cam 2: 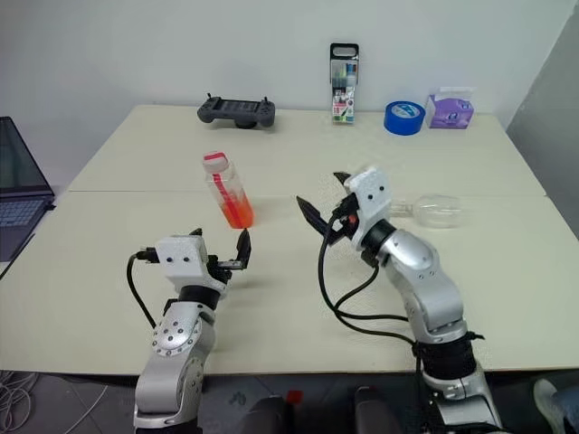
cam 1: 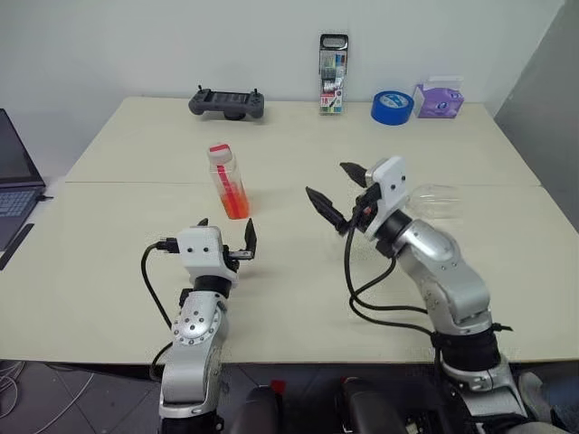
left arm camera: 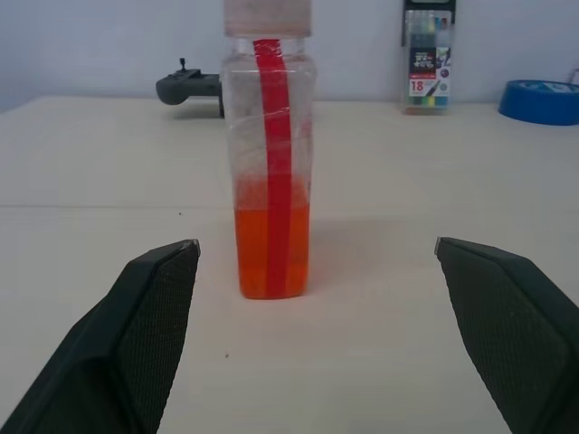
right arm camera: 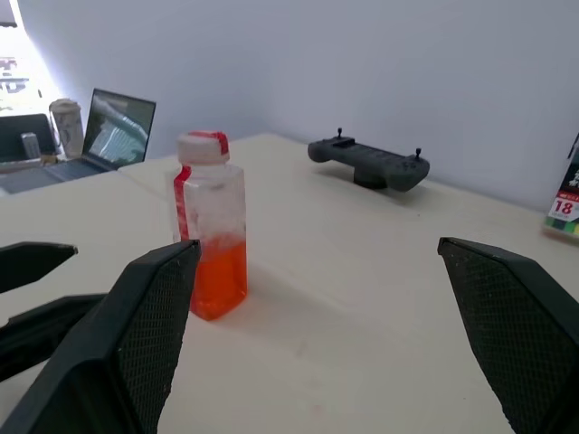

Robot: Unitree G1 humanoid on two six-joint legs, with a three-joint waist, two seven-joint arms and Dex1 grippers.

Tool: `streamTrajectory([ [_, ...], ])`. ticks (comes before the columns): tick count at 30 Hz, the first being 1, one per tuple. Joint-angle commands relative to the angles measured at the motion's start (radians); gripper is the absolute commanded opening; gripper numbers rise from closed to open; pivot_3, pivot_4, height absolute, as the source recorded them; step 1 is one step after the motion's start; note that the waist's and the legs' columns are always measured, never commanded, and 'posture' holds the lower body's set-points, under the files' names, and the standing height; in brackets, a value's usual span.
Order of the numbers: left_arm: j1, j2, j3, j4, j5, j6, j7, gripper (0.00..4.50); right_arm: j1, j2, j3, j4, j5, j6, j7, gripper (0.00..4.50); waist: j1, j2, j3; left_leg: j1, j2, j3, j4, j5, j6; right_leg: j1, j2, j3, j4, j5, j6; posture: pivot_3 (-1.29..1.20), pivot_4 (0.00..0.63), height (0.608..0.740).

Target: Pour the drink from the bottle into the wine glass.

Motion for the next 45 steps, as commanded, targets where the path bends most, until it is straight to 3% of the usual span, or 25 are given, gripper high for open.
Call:
streamTrajectory([
  [1,-0.083,0.019,0.043,0.004,-0.002,0.023,0.028,4.46,-0.045,-0.063,0.01,-0.024,0.06,0.084,0.095,4.5,0.0,0.0,0.0,0.0,0.0,-0.001,0.0,0.0,0.0,0.0,0.0,-0.001,0.0,0.0,0.0,0.0,0.15,0.74],
  [5,-0.184,0.06,0.056,0.07,0.001,0.024,0.014,4.46,-0.07,-0.103,0.028,-0.055,0.106,0.162,0.145,4.5,0.0,0.0,0.0,0.0,0.0,-0.005,0.0,0.0,0.0,0.001,0.001,-0.004,0.001,0.0,0.0,0.0,0.15,0.74],
  [22,-0.501,0.112,0.082,0.472,0.013,-0.103,0.041,4.46,-0.076,-0.106,0.02,-0.148,0.183,0.285,0.103,4.5,0.0,0.0,0.0,-0.001,-0.002,-0.012,0.0,0.0,0.0,0.001,-0.001,-0.006,0.001,0.0,0.0,0.0,0.15,0.74],
  [35,-0.592,0.129,0.08,0.678,0.012,-0.221,0.021,4.46,-0.066,-0.107,0.031,-0.148,0.173,0.271,0.081,4.5,-0.001,0.0,0.0,-0.001,-0.002,-0.012,0.0,0.0,-0.001,0.001,-0.001,-0.006,0.001,0.0,0.0,0.0,0.15,0.74],
  [45,-0.624,0.135,0.073,0.722,0.009,-0.253,0.006,4.46,-0.033,-0.085,0.052,-0.147,0.168,0.26,0.06,4.5,0.0,0.0,0.0,-0.001,-0.002,-0.013,0.0,0.0,-0.001,0.001,-0.003,-0.006,0.0,0.0,0.0,0.0,0.15,0.74],
])
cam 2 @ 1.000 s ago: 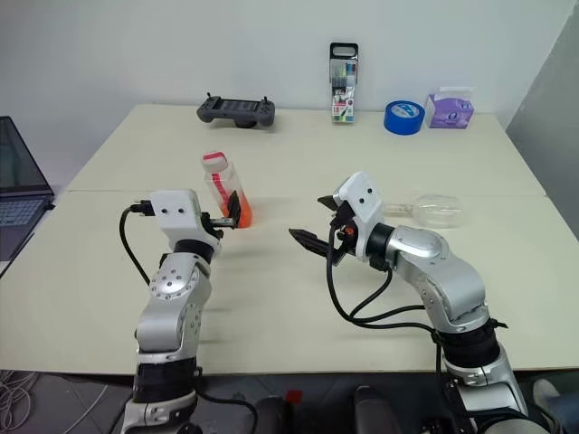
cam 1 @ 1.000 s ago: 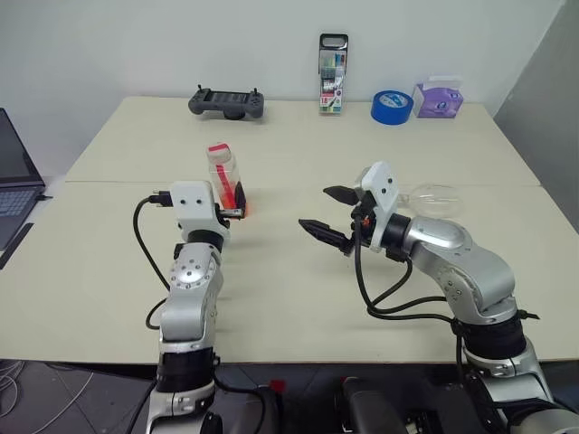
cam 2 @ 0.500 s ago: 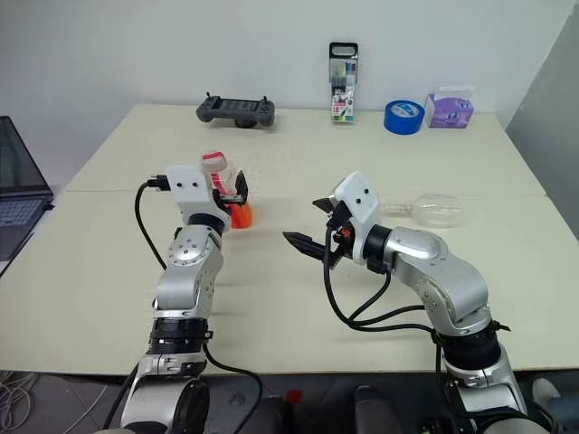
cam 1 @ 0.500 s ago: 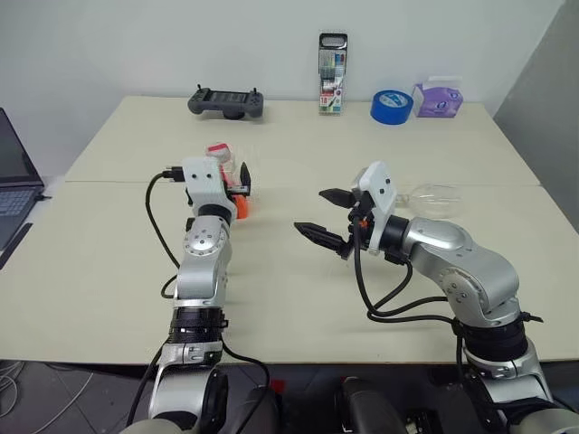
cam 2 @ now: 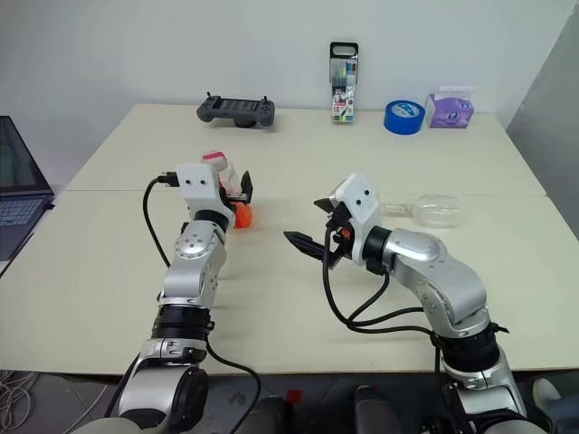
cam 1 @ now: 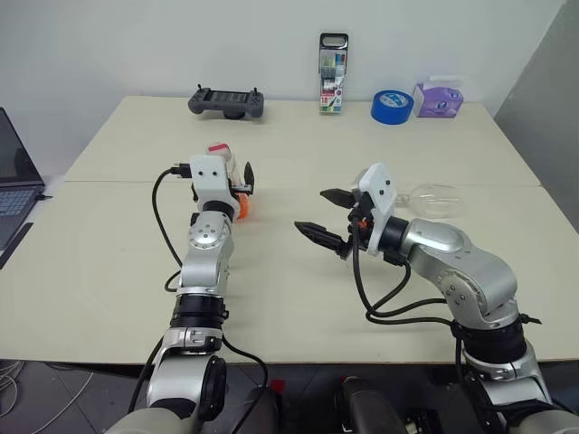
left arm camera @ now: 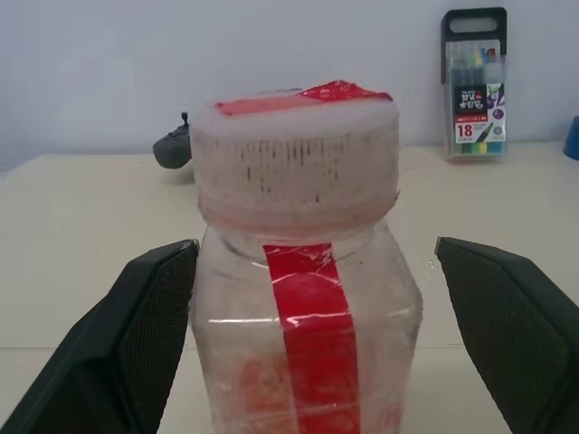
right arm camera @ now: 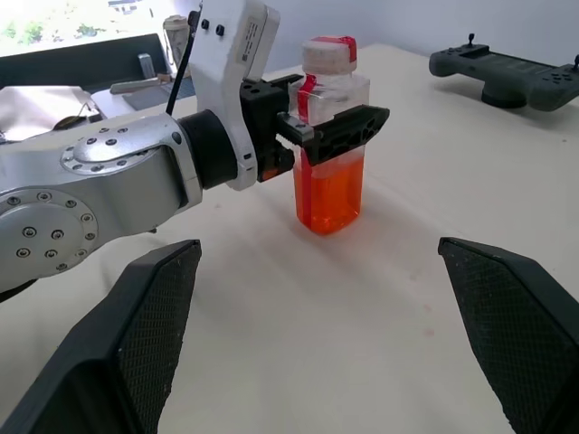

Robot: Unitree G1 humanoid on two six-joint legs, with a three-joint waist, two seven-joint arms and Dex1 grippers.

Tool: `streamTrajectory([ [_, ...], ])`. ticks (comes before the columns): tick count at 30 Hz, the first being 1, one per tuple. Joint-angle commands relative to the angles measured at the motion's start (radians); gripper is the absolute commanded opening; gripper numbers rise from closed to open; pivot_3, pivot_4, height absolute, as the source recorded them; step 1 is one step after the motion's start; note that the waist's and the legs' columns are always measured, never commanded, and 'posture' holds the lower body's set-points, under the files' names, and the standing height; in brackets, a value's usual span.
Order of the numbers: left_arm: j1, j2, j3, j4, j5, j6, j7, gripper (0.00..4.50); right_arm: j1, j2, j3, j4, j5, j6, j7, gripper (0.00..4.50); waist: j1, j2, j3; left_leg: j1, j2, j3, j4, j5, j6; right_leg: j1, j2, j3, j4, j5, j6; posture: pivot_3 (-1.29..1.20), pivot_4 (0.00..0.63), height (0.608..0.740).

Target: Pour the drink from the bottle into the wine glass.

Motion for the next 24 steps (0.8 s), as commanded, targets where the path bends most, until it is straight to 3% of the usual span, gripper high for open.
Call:
streamTrajectory([
  [1,-0.036,0.008,-0.003,-0.008,0.0,-0.029,-0.002,4.46,0.008,0.016,0.005,-0.034,-0.001,-0.021,-0.015,4.5,0.0,0.0,0.0,0.0,0.0,0.0,0.0,0.0,0.0,0.0,-0.001,0.0,0.0,0.0,0.0,0.0,0.15,0.74],
  [6,-0.037,0.021,0.001,-0.001,0.005,-0.035,-0.001,4.46,0.022,0.034,0.03,-0.036,-0.012,-0.03,-0.031,4.5,-0.001,0.0,0.0,0.0,0.0,-0.001,0.0,0.0,0.0,0.0,-0.003,-0.001,0.0,0.0,0.0,0.0,0.15,0.74],
  [14,-0.012,0.037,0.0,0.005,0.008,-0.046,-0.006,2.07,0.027,0.063,0.033,-0.053,-0.002,-0.026,-0.06,4.5,0.0,0.0,0.0,0.0,0.0,-0.001,0.0,0.0,0.0,0.0,-0.003,-0.001,0.0,0.0,0.0,0.0,0.15,0.74],
  [19,0.001,0.07,-0.006,-0.059,-0.019,-0.027,-0.081,2.05,-0.067,0.096,-0.066,-0.039,-0.014,-0.02,-0.159,4.5,-0.003,0.0,0.0,0.0,0.0,-0.001,0.0,0.0,0.0,0.0,-0.003,-0.001,0.0,0.0,0.0,0.0,0.15,0.74],
  [24,0.058,0.115,-0.102,-0.268,-0.202,0.168,-0.41,2.03,-0.221,0.195,-0.147,0.069,0.038,0.009,-0.236,4.5,-0.003,0.001,0.001,-0.001,0.0,-0.001,-0.002,0.002,-0.003,-0.002,-0.003,-0.002,0.0,0.0,0.0,0.0,0.15,0.74],
])
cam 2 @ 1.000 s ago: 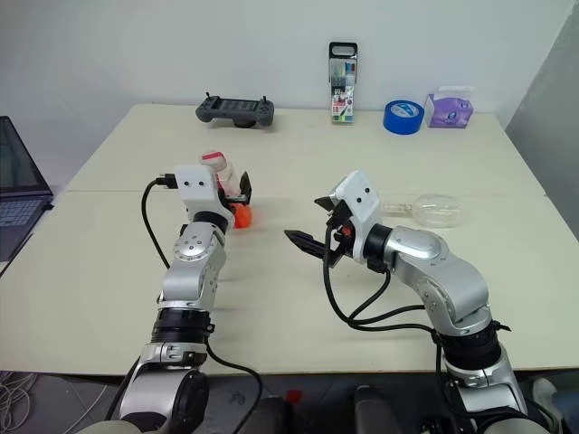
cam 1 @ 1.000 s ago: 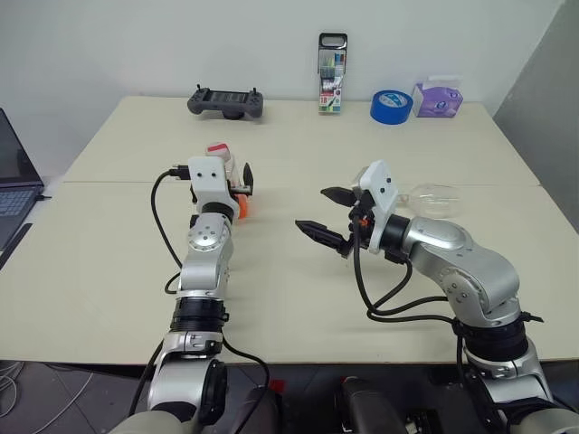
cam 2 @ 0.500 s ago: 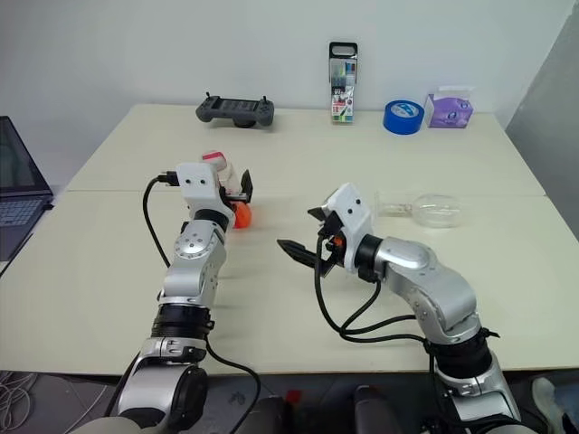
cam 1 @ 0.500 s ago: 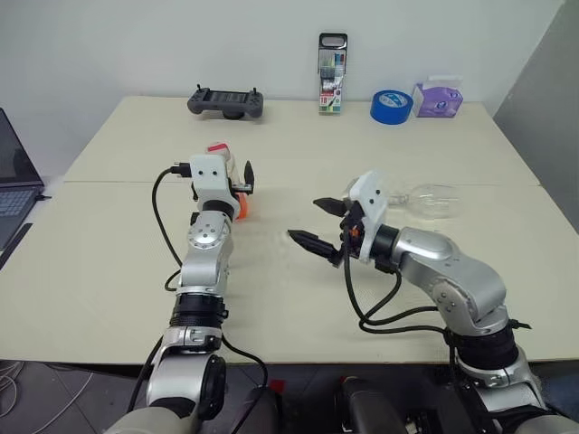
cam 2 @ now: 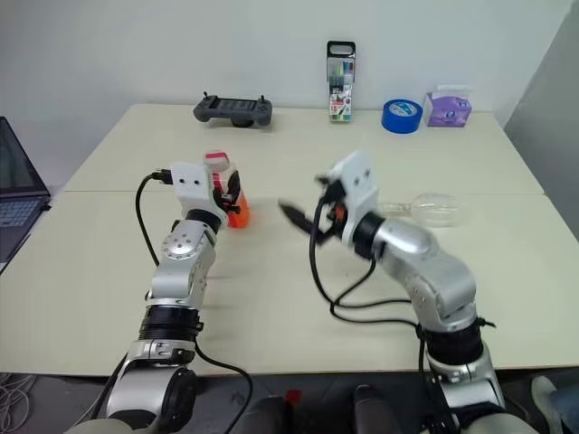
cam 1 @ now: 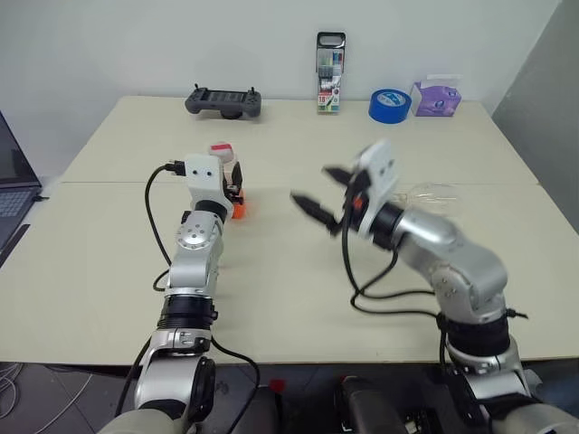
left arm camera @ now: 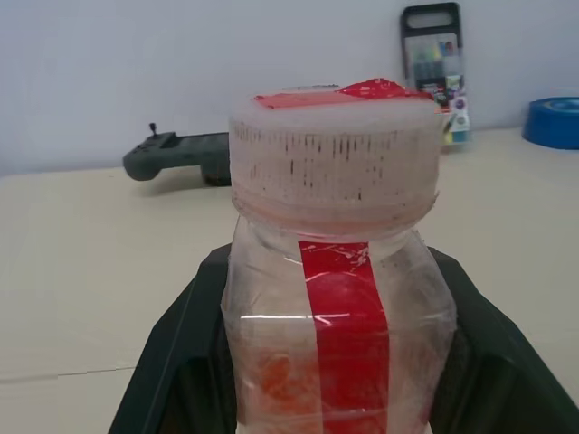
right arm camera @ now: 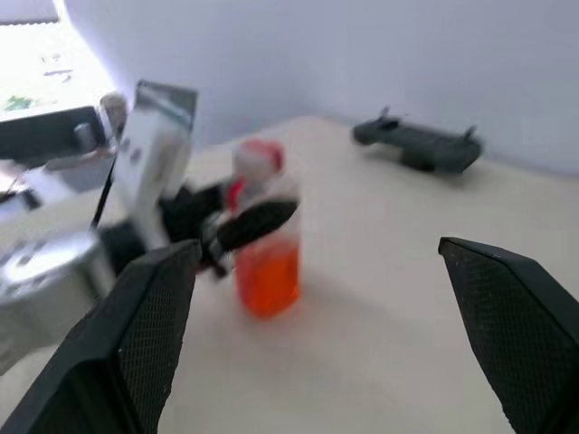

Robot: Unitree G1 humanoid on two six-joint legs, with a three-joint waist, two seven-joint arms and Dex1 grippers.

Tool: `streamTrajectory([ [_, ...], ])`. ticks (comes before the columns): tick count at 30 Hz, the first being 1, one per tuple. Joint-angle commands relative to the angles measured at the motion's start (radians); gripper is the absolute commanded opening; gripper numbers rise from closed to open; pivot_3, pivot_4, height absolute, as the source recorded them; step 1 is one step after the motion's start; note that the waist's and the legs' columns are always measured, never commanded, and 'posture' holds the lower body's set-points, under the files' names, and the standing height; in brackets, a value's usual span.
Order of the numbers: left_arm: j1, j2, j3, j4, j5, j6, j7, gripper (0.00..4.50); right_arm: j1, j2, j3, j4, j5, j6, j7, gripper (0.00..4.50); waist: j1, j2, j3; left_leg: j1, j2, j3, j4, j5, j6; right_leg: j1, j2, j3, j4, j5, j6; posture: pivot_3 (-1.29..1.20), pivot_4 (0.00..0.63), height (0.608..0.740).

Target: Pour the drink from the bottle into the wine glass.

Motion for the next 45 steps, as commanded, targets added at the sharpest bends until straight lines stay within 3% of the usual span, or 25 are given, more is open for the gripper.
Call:
streamTrajectory([
  [1,0.029,0.019,-0.086,-0.21,-0.116,0.087,-0.208,2.02,-0.069,0.063,-0.032,0.05,0.041,0.025,-0.036,4.5,0.0,0.0,0.0,0.0,0.0,0.0,0.0,0.0,0.0,0.0,0.0,0.0,0.0,0.0,0.0,0.0,0.15,0.74],
  [8,0.096,0.008,-0.167,-0.384,-0.153,0.14,-0.281,2.0,-0.078,0.028,0.056,0.019,-0.03,0.155,-0.102,4.5,0.002,0.0,0.0,-0.004,-0.002,0.002,0.001,0.0,0.0,-0.002,-0.003,0.002,-0.001,-0.001,0.0,0.0,0.15,0.74],
  [19,0.095,-0.016,-0.212,-0.374,-0.129,0.118,-0.301,2.0,-0.041,0.082,0.044,-0.024,-0.051,0.236,-0.199,4.5,0.0,0.001,0.0,-0.003,-0.001,0.0,0.001,0.0,0.0,-0.003,-0.002,0.001,0.001,-0.001,0.0,0.0,0.15,0.74],
  [22,0.088,-0.016,-0.208,-0.364,-0.127,0.114,-0.305,2.0,-0.05,0.087,0.021,-0.021,-0.048,0.24,-0.206,3.9,0.0,0.001,0.0,-0.003,-0.001,0.0,0.0,0.0,0.0,-0.003,-0.002,0.001,0.001,-0.001,0.0,0.0,0.15,0.74],
  [28,0.09,-0.015,-0.203,-0.359,-0.131,0.116,-0.309,2.0,-0.052,0.068,0.009,-0.023,-0.045,0.244,-0.198,1.9,0.0,0.001,0.0,-0.003,-0.001,0.0,0.0,0.0,0.0,-0.003,-0.002,0.001,0.0,-0.001,0.001,0.0,0.15,0.74],
  [30,0.095,-0.013,-0.205,-0.373,-0.144,0.121,-0.324,2.0,-0.046,0.047,0.012,-0.02,-0.049,0.242,-0.185,1.9,0.0,0.001,0.0,-0.003,-0.001,0.0,0.0,0.0,0.0,-0.003,-0.002,0.001,0.0,-0.001,0.001,0.0,0.15,0.74],
  [31,0.096,-0.013,-0.206,-0.381,-0.158,0.122,-0.339,2.0,-0.045,0.029,0.011,-0.016,-0.047,0.232,-0.165,1.9,0.0,0.001,0.0,-0.003,-0.001,0.0,0.0,0.0,0.0,-0.003,-0.002,0.001,0.0,-0.001,0.001,0.0,0.15,0.74],
  [33,0.107,-0.002,-0.21,-0.423,-0.227,0.159,-0.409,2.0,-0.016,-0.071,0.025,-0.056,0.041,0.131,0.08,1.9,0.0,0.001,0.0,-0.003,-0.001,0.0,0.0,0.0,0.0,-0.003,-0.002,0.001,0.0,-0.001,0.001,0.0,0.15,0.74],
  [38,0.136,0.034,-0.23,-0.514,-0.33,0.247,-0.512,1.96,0.075,-0.373,0.02,-0.126,0.32,0.098,0.654,1.9,0.004,0.003,0.002,-0.007,-0.003,0.0,0.001,0.0,0.001,0.0,0.001,-0.001,-0.007,-0.001,0.002,0.0,0.15,0.74],
  [42,0.149,0.065,-0.243,-0.522,-0.336,0.264,-0.545,1.96,0.084,-0.479,0.057,-0.131,0.354,0.029,0.847,1.9,-0.004,0.004,0.003,-0.006,-0.002,0.001,0.001,-0.001,0.003,0.0,0.001,0.001,-0.008,-0.001,0.002,0.0,0.15,0.74],
  [45,0.146,0.067,-0.244,-0.512,-0.331,0.257,-0.545,1.96,0.084,-0.479,0.071,-0.114,0.307,-0.007,0.829,1.9,-0.003,0.004,0.003,-0.001,0.0,0.001,0.0,-0.001,0.003,0.002,0.002,0.001,-0.004,-0.002,0.002,0.0,0.15,0.74],
])
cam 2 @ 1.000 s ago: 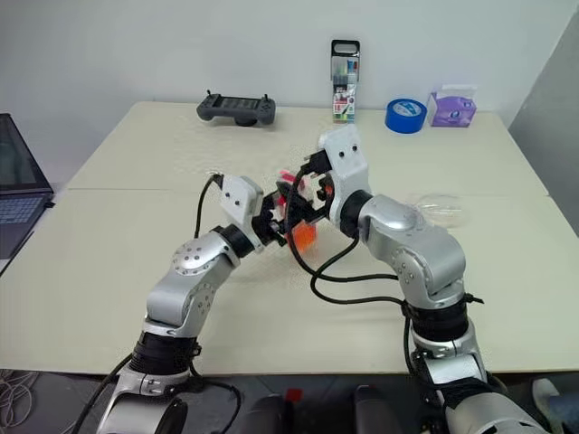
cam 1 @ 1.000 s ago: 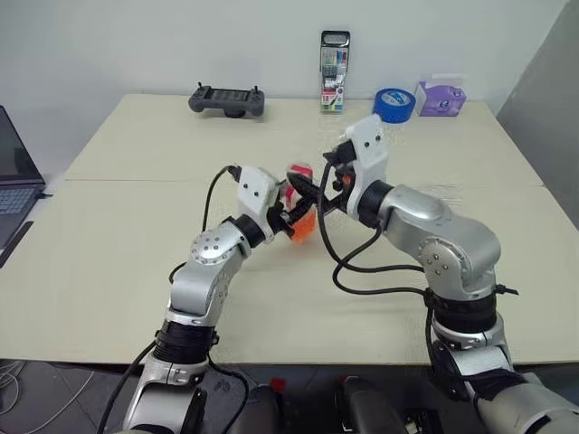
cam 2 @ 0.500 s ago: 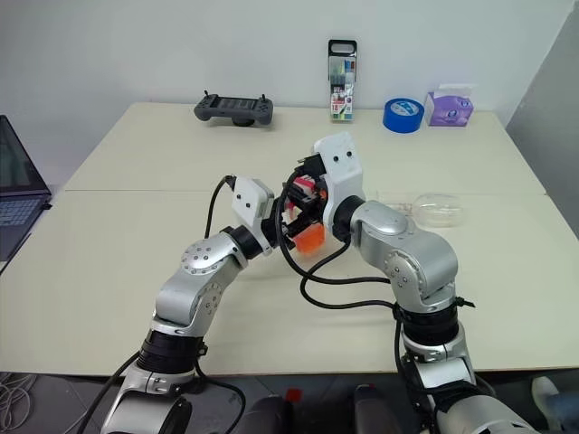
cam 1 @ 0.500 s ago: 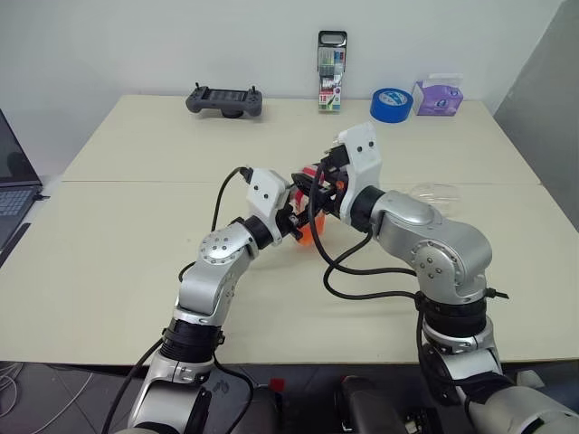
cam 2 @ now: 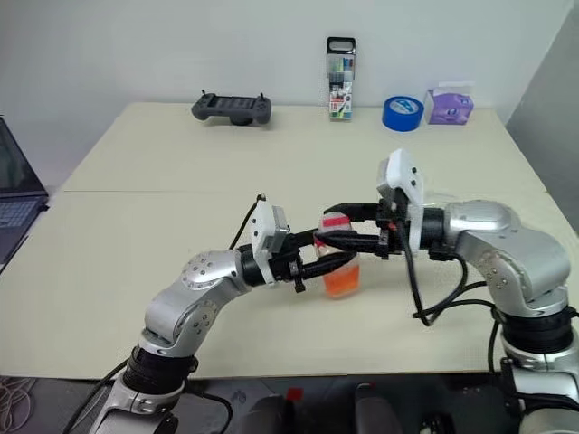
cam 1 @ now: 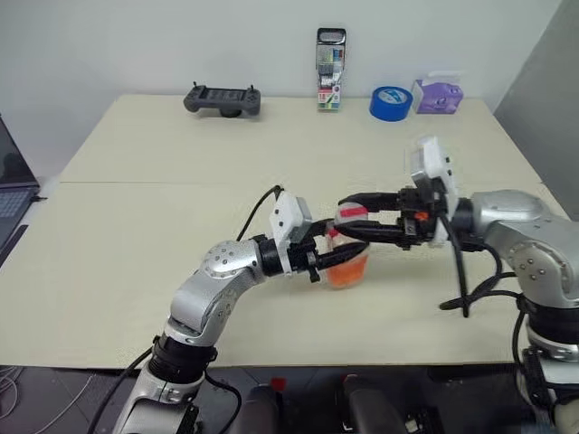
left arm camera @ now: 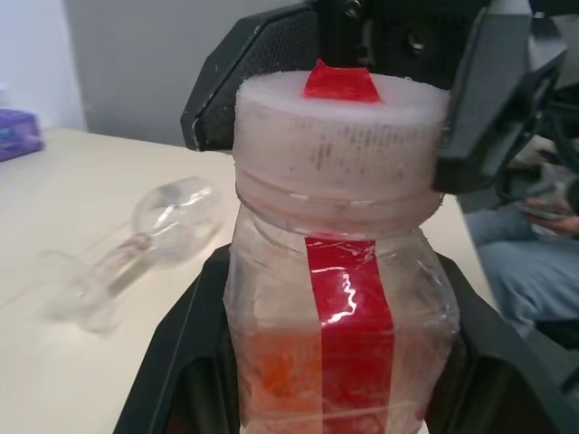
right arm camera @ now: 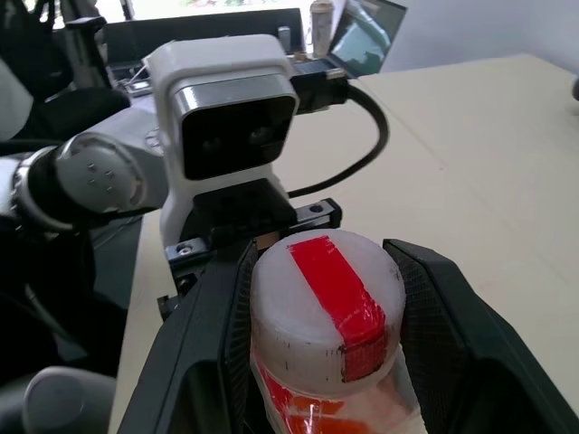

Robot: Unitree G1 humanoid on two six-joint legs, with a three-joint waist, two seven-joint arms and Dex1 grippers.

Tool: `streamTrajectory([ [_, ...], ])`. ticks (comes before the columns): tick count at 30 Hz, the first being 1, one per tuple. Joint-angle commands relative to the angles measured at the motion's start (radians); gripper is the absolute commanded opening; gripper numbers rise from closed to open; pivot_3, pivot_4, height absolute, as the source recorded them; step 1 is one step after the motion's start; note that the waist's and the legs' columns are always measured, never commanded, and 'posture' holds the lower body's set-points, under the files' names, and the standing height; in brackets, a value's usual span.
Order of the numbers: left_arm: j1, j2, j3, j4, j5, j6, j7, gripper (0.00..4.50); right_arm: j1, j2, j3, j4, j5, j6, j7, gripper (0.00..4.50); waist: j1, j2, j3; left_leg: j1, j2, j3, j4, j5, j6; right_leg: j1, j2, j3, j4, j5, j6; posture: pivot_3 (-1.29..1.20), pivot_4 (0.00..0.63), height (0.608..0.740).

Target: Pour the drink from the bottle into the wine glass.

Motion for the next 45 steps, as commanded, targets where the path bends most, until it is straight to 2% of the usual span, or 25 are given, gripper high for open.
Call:
streamTrajectory([
  [1,-0.028,0.0,0.086,0.034,0.002,-0.014,0.062,1.96,0.009,0.02,0.09,-0.071,0.062,-0.041,0.114,1.9,0.001,0.0,0.0,0.001,0.0,0.0,0.0,0.0,0.0,0.0,0.003,0.0,0.0,0.0,0.0,0.0,0.15,0.74],
  [3,-0.03,-0.001,0.085,0.04,0.008,-0.017,0.066,1.96,0.007,0.039,0.078,-0.058,0.053,-0.053,0.072,1.9,0.003,0.0,0.0,0.001,0.0,-0.001,0.0,0.0,0.0,0.001,0.007,0.0,0.001,-0.002,0.003,0.0,0.15,0.74],
  [7,-0.027,-0.005,0.08,0.051,0.027,-0.039,0.072,1.95,-0.015,0.124,0.023,-0.047,0.041,-0.012,-0.12,1.9,0.003,0.0,0.0,0.002,0.002,-0.001,0.0,0.0,0.0,0.001,0.007,0.001,0.002,-0.001,0.002,0.0,0.15,0.74],
  [14,-0.031,-0.008,0.059,0.088,0.051,-0.071,0.053,1.92,-0.003,0.188,0.015,-0.184,-0.022,0.047,-0.404,4.32,0.008,0.001,0.001,-0.001,0.0,-0.002,0.0,0.0,0.0,0.0,0.002,0.001,0.001,0.0,-0.001,0.0,0.15,0.74],
  [15,-0.034,-0.011,0.056,0.097,0.053,-0.075,0.049,1.92,0.0,0.203,0.013,-0.202,-0.032,0.063,-0.455,4.5,0.008,0.001,0.001,-0.001,0.0,-0.001,0.001,0.0,0.0,0.0,0.002,0.001,0.0,0.0,-0.001,0.0,0.15,0.74],
  [19,-0.06,-0.024,0.047,0.145,0.072,-0.101,0.033,1.92,0.002,0.258,-0.008,-0.289,-0.089,0.216,-0.699,4.5,0.008,0.001,0.001,-0.002,0.0,-0.002,0.001,0.001,-0.001,0.0,-0.003,0.001,0.0,0.0,-0.001,0.0,0.15,0.74],
  [22,-0.076,-0.032,0.046,0.181,0.089,-0.125,0.02,1.92,-0.002,0.292,-0.012,-0.348,-0.098,0.322,-0.809,4.5,0.009,0.001,0.001,-0.002,-0.001,-0.002,0.001,0.001,-0.001,0.0,-0.004,0.001,0.0,0.0,-0.001,0.0,0.15,0.74],
  [29,-0.115,-0.062,0.021,0.261,0.123,-0.209,-0.027,1.92,0.043,0.48,-0.027,-0.478,-0.143,0.55,-1.033,4.5,0.008,0.001,0.001,-0.002,0.0,-0.003,0.0,0.001,-0.001,-0.001,-0.003,0.001,0.0,0.0,-0.001,0.0,0.15,0.74],
  [37,-0.123,-0.073,0.023,0.284,0.135,-0.229,-0.039,1.92,0.021,0.648,-0.038,-0.505,-0.246,0.678,-1.148,4.5,0.005,0.001,0.001,-0.001,-0.001,-0.002,0.0,0.001,-0.001,-0.001,-0.003,0.0,0.002,0.0,-0.001,0.0,0.15,0.74],
  [42,-0.119,-0.078,0.017,0.281,0.139,-0.229,-0.04,1.92,-0.008,0.697,-0.028,-0.5,-0.298,0.721,-1.169,4.5,0.004,0.001,0.001,-0.001,-0.001,-0.002,0.0,0.001,-0.001,-0.002,-0.003,0.0,0.002,0.0,-0.001,0.0,0.15,0.74],
  [45,-0.119,-0.078,0.019,0.279,0.138,-0.227,-0.039,1.92,-0.014,0.703,-0.018,-0.501,-0.321,0.734,-1.167,3.62,0.004,0.001,0.001,-0.001,-0.001,-0.002,0.0,0.001,-0.001,-0.002,-0.003,0.0,0.002,0.0,-0.001,0.0,0.15,0.74],
])
